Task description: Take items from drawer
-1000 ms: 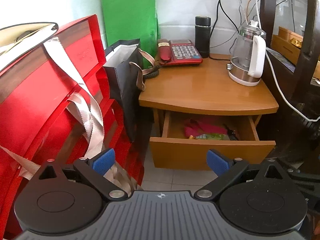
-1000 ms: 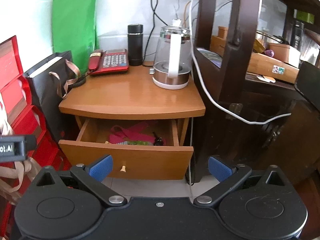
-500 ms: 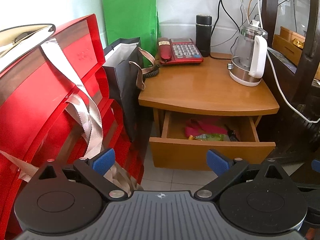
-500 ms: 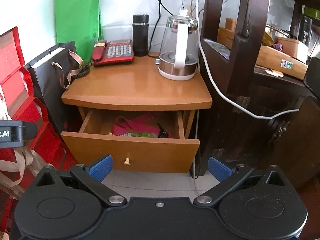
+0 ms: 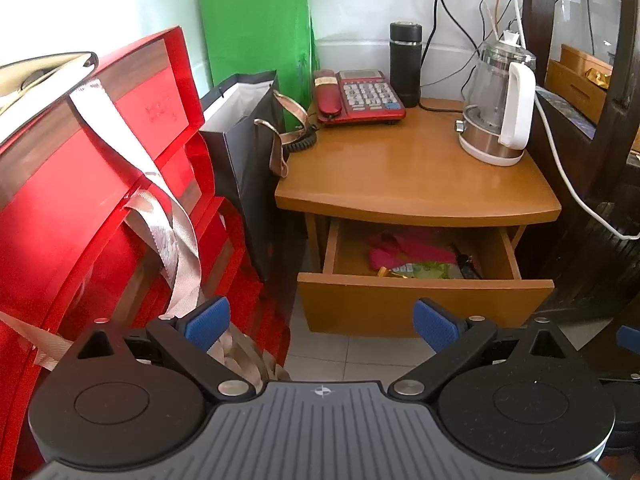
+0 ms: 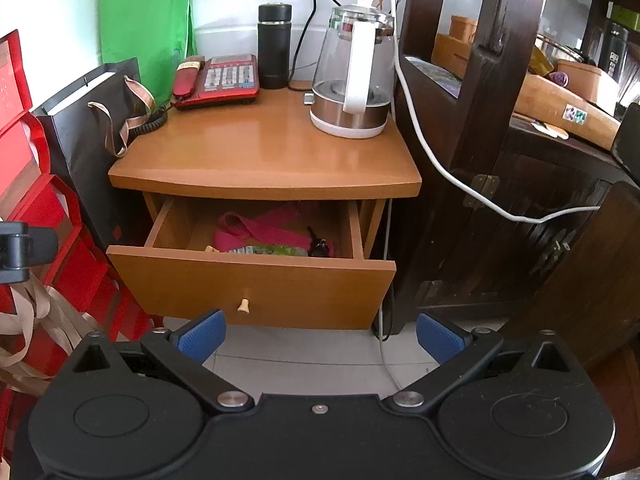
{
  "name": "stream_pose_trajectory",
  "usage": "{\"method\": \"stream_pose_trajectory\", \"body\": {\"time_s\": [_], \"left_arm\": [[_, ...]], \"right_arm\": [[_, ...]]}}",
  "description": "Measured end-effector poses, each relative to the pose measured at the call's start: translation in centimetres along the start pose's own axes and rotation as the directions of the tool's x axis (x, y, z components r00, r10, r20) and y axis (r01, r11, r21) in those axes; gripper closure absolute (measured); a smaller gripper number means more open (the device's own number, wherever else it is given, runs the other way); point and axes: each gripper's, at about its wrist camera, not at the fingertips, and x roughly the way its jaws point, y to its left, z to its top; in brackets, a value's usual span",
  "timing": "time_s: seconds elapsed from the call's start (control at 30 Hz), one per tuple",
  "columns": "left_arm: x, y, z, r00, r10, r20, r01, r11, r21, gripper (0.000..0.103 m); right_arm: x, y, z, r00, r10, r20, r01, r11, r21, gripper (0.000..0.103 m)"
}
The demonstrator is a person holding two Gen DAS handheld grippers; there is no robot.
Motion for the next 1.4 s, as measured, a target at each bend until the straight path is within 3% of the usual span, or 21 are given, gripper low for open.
{"method": "stream_pose_trajectory", "body": {"time_s": [0.53,0.87,1.17,1.4], "left_arm": [[5.7,0.3,-2.0,0.998,0.0,-0.07,0.002,1.0,0.029,0.003],[8.8,1.0,-3.8,0.991,0.002,-0.134,0.003,0.999,0.041,0.004],[10.6,1.2,-4.9,0.99,0.01,-0.142,0.001,0.997,0.074,0.004],[12.0,1.3,-5.3,0.987,0.008,-0.163,0.005,0.997,0.079,0.004]], "right_arm": [[6.2,-0.6,-0.3,0.984,0.044,-0.175,-0.037,0.998,0.045,0.001],[11.6,0.3,0.6,0.944,0.134,-0.303,-0.117,0.99,0.075,0.007],[17.4,1.4,2.5,0.896,0.212,-0.39,-0.177,0.976,0.124,0.021],[21.5,2.2,3.3,0.869,0.24,-0.432,-0.194,0.97,0.149,0.025]]}}
